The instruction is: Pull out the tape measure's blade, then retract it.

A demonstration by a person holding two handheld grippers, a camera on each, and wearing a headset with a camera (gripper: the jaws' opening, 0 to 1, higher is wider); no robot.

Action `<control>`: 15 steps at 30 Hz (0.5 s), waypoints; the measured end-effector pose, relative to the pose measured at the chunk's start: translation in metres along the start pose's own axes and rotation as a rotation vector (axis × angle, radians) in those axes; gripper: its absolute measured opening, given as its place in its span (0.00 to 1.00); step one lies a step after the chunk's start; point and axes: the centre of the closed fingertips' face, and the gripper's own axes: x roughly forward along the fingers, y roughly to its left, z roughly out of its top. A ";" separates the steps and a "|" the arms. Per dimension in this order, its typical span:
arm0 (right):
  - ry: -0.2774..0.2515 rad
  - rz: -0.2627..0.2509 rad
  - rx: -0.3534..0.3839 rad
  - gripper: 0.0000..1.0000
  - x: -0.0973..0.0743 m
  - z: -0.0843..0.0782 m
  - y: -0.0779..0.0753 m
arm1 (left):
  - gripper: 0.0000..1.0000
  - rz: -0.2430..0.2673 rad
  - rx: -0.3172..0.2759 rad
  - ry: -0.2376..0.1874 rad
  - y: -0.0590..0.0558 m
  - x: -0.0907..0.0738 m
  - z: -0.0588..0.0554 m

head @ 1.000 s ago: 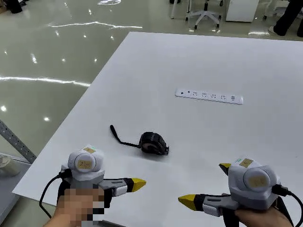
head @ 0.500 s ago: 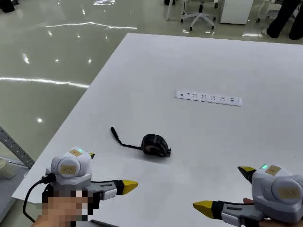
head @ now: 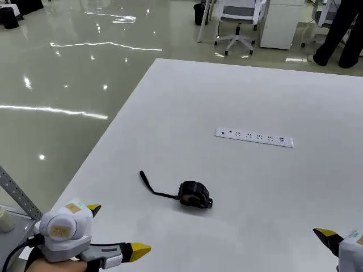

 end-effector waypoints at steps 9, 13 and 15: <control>-0.001 -0.026 0.005 1.00 -0.009 0.000 0.001 | 1.00 -0.037 0.047 -0.004 0.010 -0.015 0.004; -0.012 -0.039 0.003 0.99 -0.015 0.001 -0.005 | 1.00 -0.047 0.059 -0.011 0.014 -0.019 0.006; -0.016 -0.041 0.003 0.99 -0.018 0.002 -0.008 | 1.00 -0.053 0.060 -0.014 0.013 -0.021 0.006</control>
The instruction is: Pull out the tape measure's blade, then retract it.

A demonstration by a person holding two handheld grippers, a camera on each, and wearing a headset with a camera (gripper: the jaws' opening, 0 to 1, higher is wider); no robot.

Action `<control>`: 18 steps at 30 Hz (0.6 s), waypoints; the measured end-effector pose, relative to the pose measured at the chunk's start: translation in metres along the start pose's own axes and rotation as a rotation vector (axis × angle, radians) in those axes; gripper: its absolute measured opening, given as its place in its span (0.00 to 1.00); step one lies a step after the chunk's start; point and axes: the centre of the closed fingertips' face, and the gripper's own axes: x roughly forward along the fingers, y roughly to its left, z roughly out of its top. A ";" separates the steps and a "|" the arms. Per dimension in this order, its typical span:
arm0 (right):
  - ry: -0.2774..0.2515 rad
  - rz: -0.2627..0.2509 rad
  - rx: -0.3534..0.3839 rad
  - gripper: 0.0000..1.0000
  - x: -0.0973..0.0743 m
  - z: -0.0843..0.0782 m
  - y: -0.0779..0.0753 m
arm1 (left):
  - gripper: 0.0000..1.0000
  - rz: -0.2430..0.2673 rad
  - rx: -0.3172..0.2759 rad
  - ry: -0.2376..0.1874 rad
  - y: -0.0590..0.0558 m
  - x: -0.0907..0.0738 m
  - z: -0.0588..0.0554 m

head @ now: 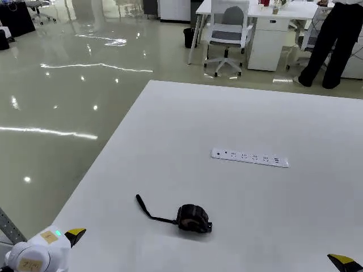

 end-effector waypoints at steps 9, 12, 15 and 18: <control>0.021 -0.005 0.006 0.99 -0.012 -0.008 -0.008 | 1.00 -0.006 -0.010 0.017 0.002 -0.006 -0.004; 0.012 -0.015 0.008 0.99 -0.015 -0.007 -0.008 | 1.00 -0.011 0.005 0.024 0.001 -0.007 -0.003; 0.012 -0.014 0.015 0.99 -0.015 -0.010 -0.007 | 1.00 -0.018 0.011 0.019 -0.002 -0.008 0.003; 0.011 -0.013 0.019 0.99 -0.015 -0.012 -0.006 | 1.00 -0.018 0.016 0.017 0.000 -0.007 0.006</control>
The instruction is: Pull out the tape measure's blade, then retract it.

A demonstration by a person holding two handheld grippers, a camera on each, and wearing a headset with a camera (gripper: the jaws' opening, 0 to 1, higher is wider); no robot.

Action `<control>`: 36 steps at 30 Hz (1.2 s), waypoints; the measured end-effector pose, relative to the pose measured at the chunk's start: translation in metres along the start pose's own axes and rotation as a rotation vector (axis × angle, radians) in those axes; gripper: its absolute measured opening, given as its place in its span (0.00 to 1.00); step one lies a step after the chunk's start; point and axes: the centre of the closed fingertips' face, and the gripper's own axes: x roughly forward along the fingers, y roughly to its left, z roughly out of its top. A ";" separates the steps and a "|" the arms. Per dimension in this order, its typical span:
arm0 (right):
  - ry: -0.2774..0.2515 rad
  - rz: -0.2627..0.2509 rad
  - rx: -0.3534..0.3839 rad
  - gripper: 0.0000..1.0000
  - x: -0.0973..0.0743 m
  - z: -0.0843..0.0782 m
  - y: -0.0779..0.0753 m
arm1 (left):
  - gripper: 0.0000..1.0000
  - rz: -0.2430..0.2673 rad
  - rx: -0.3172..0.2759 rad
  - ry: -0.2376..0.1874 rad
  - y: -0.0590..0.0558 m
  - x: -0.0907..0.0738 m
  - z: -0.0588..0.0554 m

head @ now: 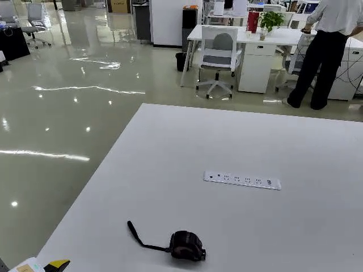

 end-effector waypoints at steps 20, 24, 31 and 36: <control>-0.013 0.011 -0.013 0.98 0.001 -0.004 -0.006 | 1.00 -0.007 0.025 0.000 -0.008 0.004 0.006; -0.016 0.009 -0.006 0.98 0.001 -0.005 -0.007 | 1.00 0.007 0.014 0.017 -0.004 0.002 0.004; -0.019 -0.007 0.004 0.97 -0.002 -0.007 -0.010 | 0.99 0.011 0.002 0.025 -0.001 0.003 0.002; -0.027 -0.010 0.012 0.96 -0.003 -0.006 -0.010 | 0.98 0.007 0.003 0.050 -0.001 0.004 -0.002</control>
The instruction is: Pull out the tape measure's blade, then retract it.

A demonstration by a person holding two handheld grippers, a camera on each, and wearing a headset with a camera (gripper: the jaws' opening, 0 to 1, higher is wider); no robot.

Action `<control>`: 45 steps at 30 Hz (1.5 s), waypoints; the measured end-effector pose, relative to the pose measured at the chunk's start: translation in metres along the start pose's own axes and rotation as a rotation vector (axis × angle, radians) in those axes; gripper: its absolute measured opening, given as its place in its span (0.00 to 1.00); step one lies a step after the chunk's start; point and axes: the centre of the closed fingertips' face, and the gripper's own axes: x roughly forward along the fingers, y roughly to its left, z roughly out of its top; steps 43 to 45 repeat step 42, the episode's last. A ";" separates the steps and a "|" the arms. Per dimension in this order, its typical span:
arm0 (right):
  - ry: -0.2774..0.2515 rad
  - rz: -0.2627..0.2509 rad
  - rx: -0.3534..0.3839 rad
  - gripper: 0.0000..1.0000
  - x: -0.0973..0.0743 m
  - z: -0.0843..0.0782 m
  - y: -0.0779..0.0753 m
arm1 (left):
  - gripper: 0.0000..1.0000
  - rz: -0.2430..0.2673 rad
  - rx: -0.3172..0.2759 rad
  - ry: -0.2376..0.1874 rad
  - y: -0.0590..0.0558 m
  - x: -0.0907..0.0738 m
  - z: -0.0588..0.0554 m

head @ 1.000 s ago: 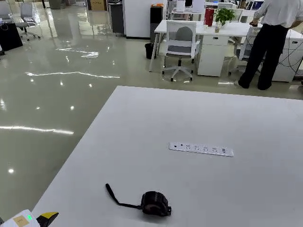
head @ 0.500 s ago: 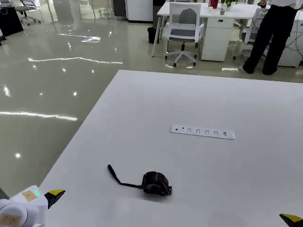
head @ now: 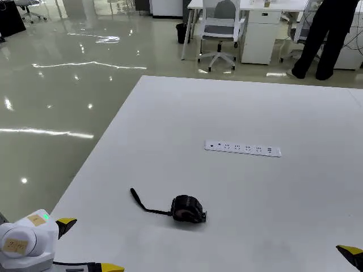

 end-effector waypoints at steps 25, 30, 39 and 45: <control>-0.007 0.022 0.006 0.92 0.006 0.013 0.011 | 0.95 -0.020 -0.006 0.001 -0.004 0.000 -0.002; 0.006 0.025 0.005 0.92 0.008 0.012 0.012 | 0.95 -0.024 -0.005 0.010 -0.004 0.000 -0.005; 0.014 0.026 0.004 0.91 0.008 0.012 0.011 | 0.94 -0.032 -0.003 0.029 -0.003 0.001 -0.009; 0.017 0.026 0.003 0.91 0.008 0.013 0.011 | 0.94 -0.036 -0.004 0.029 -0.003 0.002 -0.008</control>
